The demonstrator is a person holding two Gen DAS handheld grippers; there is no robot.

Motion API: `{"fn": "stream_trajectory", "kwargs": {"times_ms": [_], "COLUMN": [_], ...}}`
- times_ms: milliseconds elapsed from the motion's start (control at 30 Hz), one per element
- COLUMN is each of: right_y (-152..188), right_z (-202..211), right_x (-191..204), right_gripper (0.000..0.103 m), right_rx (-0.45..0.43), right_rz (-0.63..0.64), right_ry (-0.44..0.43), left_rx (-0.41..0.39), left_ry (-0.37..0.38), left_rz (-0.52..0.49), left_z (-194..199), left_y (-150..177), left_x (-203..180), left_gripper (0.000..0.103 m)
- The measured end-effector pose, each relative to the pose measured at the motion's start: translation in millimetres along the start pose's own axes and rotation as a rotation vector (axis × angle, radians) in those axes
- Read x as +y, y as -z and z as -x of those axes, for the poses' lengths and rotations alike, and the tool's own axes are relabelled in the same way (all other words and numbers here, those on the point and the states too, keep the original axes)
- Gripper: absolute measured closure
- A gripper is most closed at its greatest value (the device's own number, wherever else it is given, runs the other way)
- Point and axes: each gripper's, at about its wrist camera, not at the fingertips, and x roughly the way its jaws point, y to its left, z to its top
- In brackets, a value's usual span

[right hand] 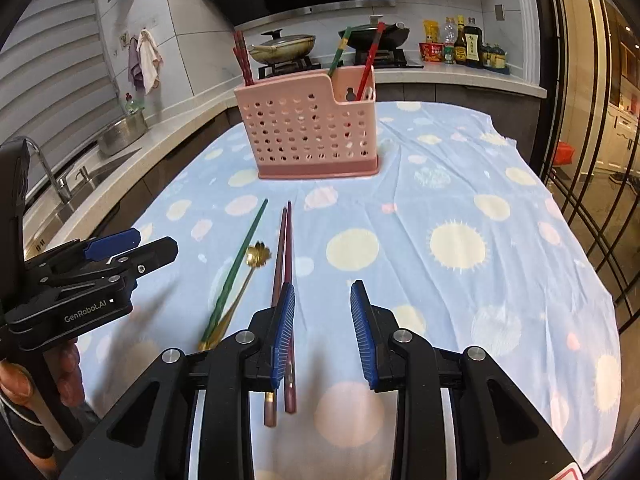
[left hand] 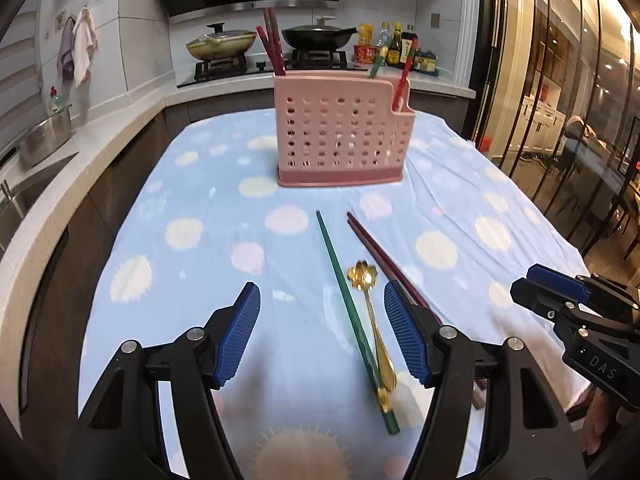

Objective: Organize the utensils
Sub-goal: 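Move both tools back down toward the remaining utensils, then grasp a green chopstick with the left tool while the right tool grasps a dark-red chopstick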

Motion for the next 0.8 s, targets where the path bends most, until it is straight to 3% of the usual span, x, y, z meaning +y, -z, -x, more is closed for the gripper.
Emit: {"fn": "stream_trajectory", "kwargs": {"times_ms": [333,800], "right_y": [44,53], "right_z": [-10,-26], "right_x": [10,11], "right_gripper": [0.074,0.087], "right_rx": [0.076,0.108], "right_rz": [0.020,0.018], "right_ry": [-0.010,-0.022], "left_rx": [0.126,0.136], "left_ry": [0.035,0.032], "left_rz": [0.006,-0.011], "left_z": [-10,-16], "left_y": [61,72], "left_x": [-10,-13], "left_gripper": [0.042,0.043]}}
